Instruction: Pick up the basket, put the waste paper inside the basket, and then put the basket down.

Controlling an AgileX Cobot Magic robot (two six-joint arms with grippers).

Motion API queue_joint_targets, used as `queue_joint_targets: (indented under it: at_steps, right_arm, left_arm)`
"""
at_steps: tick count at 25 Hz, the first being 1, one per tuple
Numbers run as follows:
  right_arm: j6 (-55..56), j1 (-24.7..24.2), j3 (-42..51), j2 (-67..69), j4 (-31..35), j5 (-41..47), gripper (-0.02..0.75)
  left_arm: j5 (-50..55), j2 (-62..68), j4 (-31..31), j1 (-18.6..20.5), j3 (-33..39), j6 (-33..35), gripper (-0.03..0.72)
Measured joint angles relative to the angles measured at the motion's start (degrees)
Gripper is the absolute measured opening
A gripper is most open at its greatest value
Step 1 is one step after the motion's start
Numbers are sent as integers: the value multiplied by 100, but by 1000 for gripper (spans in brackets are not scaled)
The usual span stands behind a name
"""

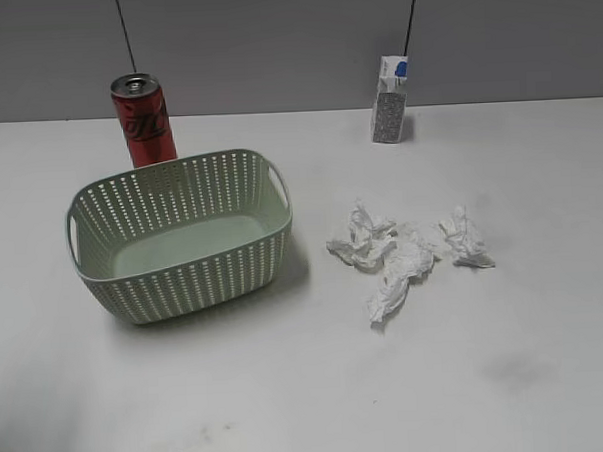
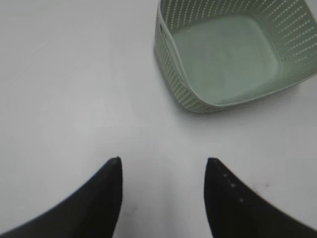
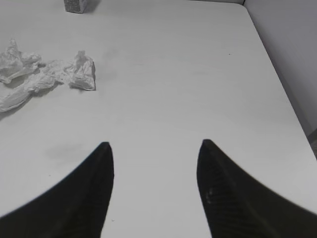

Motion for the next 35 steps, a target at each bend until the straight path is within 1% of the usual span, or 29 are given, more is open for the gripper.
queue_joint_targets:
  at_steps: [4,8,9,12,16,21,23,25,27,30,33,35]
  right_arm:
    - [0,0,0,0,0,0,414]
    - [0,0,0,0,0,0,414]
    - [0,0,0,0,0,0,414]
    - [0,0,0,0,0,0,413]
    - [0,0,0,0,0,0,413]
    - [0,0,0,0,0,0,413]
    - [0,0,0,0,0,0,413]
    - [0,0,0,0,0,0,413]
    - [0,0,0,0,0,0,413]
    - [0,0,0,0,0,0,413]
    - [0,0,0,0,0,0,413]
    - [0,0,0,0,0,0,413]
  left_arm:
    - [-60,1157,-7,-54,-653,0,409]
    - [-84,2328,20,-434,-1456,0,409]
    - [-67,2656,119,-565,-1625,-55,409]
    - [22,3599,601,-804,-2128,-590,409]
    - [97,4582,880,-818,-2518,-1191,409]
    - [-45,5264,823,-818,-2810,-1497,408]
    - [-81,5417,803,-818,-2857,-1569,394]
    - [-87,5466,798,-818,-2863,-1579,351]
    - [-87,5466,798,-818,-2863,-1591,276]
    - [-82,5460,804,-818,-2868,-1595,145]
    - [-96,5413,804,-818,-2868,-1617,48]
    - [-96,5343,818,-818,-2868,-1617,1]
